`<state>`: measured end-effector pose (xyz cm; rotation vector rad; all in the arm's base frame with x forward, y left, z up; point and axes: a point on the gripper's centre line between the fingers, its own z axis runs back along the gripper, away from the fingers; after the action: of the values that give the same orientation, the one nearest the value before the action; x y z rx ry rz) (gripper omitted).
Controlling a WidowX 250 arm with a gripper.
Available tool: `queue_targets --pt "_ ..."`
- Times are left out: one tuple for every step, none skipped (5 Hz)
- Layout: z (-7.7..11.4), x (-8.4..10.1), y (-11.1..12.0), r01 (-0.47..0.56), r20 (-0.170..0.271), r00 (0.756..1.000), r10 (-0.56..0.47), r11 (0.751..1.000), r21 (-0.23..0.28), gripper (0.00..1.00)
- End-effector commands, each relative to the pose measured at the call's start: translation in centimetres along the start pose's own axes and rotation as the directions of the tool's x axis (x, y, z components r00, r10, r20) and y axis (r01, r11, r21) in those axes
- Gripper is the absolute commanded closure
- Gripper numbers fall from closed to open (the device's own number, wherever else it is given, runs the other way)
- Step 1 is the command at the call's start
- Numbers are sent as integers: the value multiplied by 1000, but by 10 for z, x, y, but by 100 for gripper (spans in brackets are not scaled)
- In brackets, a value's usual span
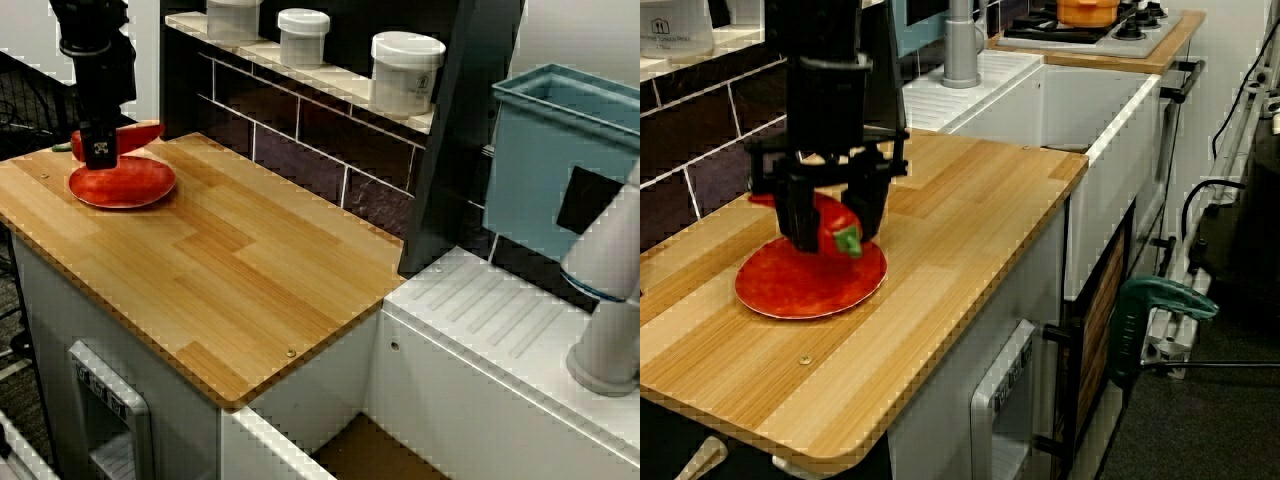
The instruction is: Put the object on the plate
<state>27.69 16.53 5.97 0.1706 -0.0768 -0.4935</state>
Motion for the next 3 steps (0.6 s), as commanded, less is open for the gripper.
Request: queue_targets --pt "-16 10 13 -10 -31 999 11 998 56 100" --pt "-21 19 16 -3 -46 999 5 999 45 0" --pt "-18 22 18 3 -51 999 0 999 47 0"
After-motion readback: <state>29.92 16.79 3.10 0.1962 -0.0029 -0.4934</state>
